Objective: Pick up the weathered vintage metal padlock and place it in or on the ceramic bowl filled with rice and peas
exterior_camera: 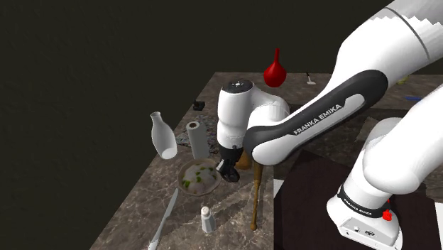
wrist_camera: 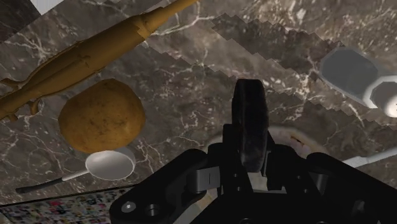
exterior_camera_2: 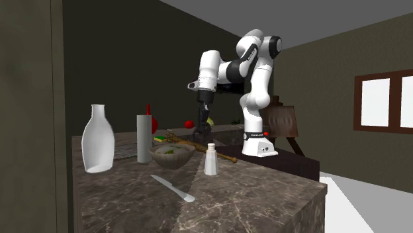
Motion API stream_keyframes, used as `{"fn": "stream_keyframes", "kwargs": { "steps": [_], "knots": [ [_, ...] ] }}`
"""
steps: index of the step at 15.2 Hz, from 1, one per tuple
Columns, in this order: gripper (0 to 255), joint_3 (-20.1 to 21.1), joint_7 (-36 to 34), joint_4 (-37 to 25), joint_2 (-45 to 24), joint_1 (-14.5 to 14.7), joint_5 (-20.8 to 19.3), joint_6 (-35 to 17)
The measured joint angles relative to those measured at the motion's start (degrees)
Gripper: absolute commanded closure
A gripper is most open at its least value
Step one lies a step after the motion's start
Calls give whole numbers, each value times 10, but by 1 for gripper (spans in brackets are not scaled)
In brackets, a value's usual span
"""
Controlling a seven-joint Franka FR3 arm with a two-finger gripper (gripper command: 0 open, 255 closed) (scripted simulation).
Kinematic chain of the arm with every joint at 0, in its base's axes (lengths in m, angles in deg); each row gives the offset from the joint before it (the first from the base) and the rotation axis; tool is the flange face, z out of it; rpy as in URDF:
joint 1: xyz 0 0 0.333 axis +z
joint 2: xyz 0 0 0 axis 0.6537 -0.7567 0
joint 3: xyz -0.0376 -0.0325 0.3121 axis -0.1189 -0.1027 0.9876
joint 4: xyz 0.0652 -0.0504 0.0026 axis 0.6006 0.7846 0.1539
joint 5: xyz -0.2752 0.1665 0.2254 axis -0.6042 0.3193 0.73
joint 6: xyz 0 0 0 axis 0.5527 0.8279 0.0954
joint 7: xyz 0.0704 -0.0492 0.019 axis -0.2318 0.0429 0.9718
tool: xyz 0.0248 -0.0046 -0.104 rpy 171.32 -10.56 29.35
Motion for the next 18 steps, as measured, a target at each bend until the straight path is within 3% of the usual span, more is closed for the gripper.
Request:
{"fn": "stream_keyframes", "kwargs": {
  "steps": [9,13,18],
  "knots": [
    [255,-19,15,-41,33,4,8,72],
    [255,-2,-10,-120,-54,-32,-47,71],
    [255,13,-60,-245,-178,-56,-136,91]
  ]
}}
